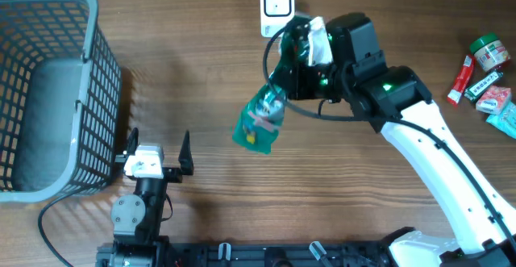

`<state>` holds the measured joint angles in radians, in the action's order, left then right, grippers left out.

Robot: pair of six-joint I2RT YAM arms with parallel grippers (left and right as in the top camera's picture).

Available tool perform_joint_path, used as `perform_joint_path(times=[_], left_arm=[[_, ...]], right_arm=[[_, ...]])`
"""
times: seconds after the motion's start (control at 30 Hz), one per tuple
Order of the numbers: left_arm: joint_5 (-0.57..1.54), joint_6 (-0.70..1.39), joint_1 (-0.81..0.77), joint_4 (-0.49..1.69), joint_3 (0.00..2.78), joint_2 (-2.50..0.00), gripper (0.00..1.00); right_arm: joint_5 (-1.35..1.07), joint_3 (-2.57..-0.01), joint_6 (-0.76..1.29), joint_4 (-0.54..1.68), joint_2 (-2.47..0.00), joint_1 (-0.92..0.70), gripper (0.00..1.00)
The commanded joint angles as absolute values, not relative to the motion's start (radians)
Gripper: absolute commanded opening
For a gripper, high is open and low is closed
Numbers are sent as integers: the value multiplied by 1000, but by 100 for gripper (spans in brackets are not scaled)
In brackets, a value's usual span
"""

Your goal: Scan the item barcode

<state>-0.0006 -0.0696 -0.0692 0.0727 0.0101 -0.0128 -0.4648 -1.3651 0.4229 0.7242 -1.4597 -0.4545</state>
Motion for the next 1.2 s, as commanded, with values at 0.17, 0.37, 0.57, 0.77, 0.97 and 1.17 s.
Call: perform_joint_path(times=[0.17,0.37,0.57,0.77,0.97,1.17], left_arm=[[15,-64,-65,75,6,-5,100],[15,-64,-65,75,6,-5,100],[15,-64,-65,75,6,-5,100],[15,-64,-65,75,6,-5,100],[15,-64,-65,75,6,-5,100],[15,-64,-65,75,6,-5,100]], right_arm=[[-853,-1219,23,489,-1423,-456,4],[-1305,-960,30,-259,-1459,-457,4],[-1242,-940,11,-335,-1509,-459,4],[-1621,-940,-342,-406,-1546,-461,5],[-1621,-941,-341,-412,-1547,-461,5],[-1621,-941,-328,-525,-1547,-461,5]])
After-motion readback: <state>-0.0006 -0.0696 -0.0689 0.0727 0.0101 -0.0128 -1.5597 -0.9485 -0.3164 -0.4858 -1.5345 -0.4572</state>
